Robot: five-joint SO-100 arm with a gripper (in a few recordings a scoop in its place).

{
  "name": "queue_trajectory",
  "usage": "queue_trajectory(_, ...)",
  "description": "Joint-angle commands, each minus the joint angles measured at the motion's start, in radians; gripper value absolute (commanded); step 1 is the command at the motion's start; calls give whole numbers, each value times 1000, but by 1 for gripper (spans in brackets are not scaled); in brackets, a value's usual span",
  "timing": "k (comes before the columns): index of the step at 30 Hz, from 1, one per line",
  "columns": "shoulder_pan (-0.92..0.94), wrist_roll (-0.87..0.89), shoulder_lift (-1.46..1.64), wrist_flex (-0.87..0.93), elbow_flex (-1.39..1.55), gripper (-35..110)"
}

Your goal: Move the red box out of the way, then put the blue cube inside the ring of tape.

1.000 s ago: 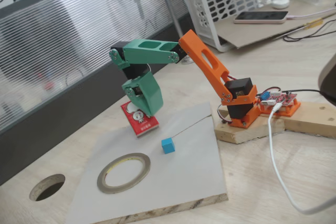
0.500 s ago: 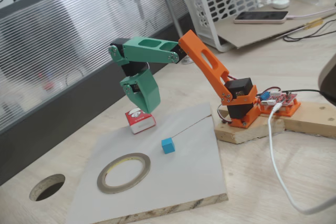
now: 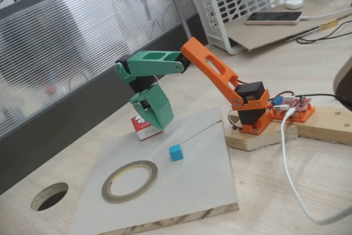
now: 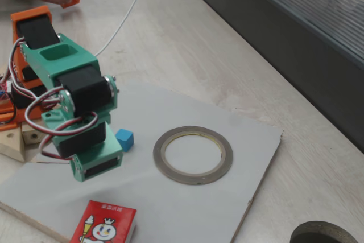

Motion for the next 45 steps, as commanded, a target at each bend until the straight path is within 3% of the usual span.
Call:
queue_trajectory(1, 5, 8, -2, 8, -26, 1)
queue_trajectory(8, 14, 8, -5, -21, -28, 1)
queue_trajectory(17, 14, 8, -3, -334, -26, 1)
queue_trajectory(25, 17, 8, -5, -362, -31, 1)
queue_trajectory(31, 158, 8, -6, -819, -167, 1)
queue_trajectory(34, 189, 5, -5, -951, -169, 1)
queue_trajectory(45, 184, 8, 8, -894, -169, 1)
